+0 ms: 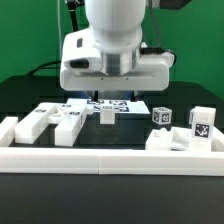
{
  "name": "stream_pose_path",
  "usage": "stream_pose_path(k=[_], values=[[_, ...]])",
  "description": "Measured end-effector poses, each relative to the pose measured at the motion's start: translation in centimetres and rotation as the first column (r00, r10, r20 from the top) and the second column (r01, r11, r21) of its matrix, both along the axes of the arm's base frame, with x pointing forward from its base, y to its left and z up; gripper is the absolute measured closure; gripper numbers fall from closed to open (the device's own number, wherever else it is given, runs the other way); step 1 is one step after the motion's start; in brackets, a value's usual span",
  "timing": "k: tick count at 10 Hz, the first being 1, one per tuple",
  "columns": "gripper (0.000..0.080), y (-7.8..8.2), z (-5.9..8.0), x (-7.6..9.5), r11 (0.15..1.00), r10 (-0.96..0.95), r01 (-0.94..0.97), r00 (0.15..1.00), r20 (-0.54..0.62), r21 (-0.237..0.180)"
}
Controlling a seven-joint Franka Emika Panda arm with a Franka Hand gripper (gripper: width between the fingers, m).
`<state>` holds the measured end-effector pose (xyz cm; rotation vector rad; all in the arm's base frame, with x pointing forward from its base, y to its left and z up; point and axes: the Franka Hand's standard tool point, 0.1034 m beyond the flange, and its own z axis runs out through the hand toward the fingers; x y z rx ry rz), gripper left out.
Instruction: Assemble chair
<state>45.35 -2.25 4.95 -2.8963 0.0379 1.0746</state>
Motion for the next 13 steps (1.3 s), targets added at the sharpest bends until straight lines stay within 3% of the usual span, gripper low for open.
stream_pose_path(k=[4,13], values=[[0.0151,-0.8,-1.0,-0.7,1.000,0.024,-0.023,0.975,-0.221,0.006],[0.0151,0.0,-3.0,-1.3,0.999,0.037,-0.037,0.978,-0.205,0.003]])
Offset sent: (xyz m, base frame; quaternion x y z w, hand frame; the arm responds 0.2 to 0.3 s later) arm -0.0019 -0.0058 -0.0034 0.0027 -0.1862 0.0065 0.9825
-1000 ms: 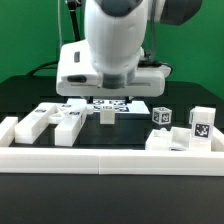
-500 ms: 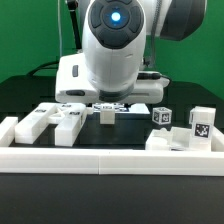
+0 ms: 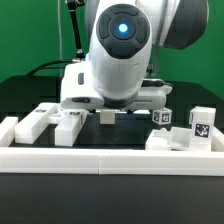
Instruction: Assemble chair
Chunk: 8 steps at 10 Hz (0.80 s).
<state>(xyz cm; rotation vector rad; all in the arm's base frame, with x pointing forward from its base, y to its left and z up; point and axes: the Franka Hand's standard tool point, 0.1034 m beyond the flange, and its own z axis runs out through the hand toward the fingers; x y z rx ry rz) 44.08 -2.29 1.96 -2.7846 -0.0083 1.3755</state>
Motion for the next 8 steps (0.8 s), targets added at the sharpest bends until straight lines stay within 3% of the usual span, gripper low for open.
stream_pose_path(k=[6,7,8], values=[[0.0151,-0.15,-1.07,-0.48,1.000,0.000,0.000,1.000,0.005,-0.004],[0.0238,-0.16,-1.10,-0.51,1.000,0.000,0.000,1.000,0.005,-0.004],[0.0387,-0.15,-1.10,-0.51,1.000,0.000,0.000,1.000,0.005,-0.004]])
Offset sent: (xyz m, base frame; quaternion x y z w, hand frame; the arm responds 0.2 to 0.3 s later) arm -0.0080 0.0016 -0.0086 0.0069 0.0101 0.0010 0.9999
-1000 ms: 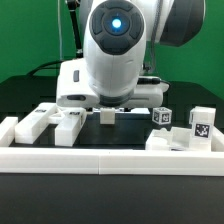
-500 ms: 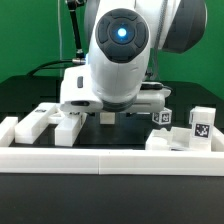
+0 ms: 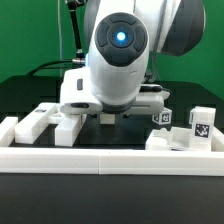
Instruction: Assemble chair
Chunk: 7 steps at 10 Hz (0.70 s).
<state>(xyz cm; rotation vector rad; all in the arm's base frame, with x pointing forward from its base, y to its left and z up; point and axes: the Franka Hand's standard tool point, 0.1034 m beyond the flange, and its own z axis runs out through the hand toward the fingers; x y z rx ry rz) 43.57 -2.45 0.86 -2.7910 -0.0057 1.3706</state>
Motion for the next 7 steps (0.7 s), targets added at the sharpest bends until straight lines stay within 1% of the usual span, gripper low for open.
stream_pose_path(k=[1,2,5,7], values=[[0.0387,0.00,0.00,0.01,1.000,0.000,0.000,1.000,0.000,0.000],[0.0512,0.00,0.02,0.04,1.000,0.000,0.000,1.000,0.001,0.000],[0.0512,0.05,0.08,0.24,1.000,0.001,-0.001,1.000,0.005,0.000],[0.0512,0.13,0.42,0.91,1.000,0.004,-0.004,1.000,0.018,0.001]])
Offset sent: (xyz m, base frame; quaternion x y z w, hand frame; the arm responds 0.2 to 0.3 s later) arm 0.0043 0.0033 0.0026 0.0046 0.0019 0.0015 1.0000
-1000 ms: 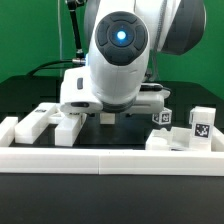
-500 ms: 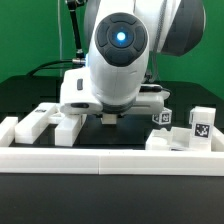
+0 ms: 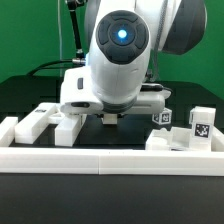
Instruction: Assemble chair
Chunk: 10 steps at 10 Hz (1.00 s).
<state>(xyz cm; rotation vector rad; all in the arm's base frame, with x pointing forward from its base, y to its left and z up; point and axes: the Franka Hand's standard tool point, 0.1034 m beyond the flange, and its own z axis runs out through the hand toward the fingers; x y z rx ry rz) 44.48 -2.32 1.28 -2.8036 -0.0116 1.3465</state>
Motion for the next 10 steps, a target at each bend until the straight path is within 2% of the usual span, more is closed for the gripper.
stream_pose_path(k=[1,3,5,6,7,8,9,10], values=[[0.0512,0.2,0.7,0.6,1.000,0.001,-0.001,1.000,0.002,0.002],[0.0511,0.8,3.6,2.9,1.000,0.001,-0.002,1.000,0.020,0.015],[0.0510,0.7,6.3,4.9,1.000,-0.001,0.000,0.999,0.050,0.020],[0.0510,0.6,5.8,5.4,1.000,0.001,-0.002,0.995,0.101,0.016],[0.0510,0.6,5.7,5.0,1.000,0.000,-0.002,0.996,0.092,0.016],[0.0509,0.6,5.5,5.4,1.000,0.001,-0.003,0.993,0.117,0.015],[0.0509,0.5,5.4,6.6,1.000,0.006,-0.008,0.974,0.225,0.008],[0.0509,0.9,6.4,6.9,1.000,0.007,-0.011,0.957,0.288,0.011]])
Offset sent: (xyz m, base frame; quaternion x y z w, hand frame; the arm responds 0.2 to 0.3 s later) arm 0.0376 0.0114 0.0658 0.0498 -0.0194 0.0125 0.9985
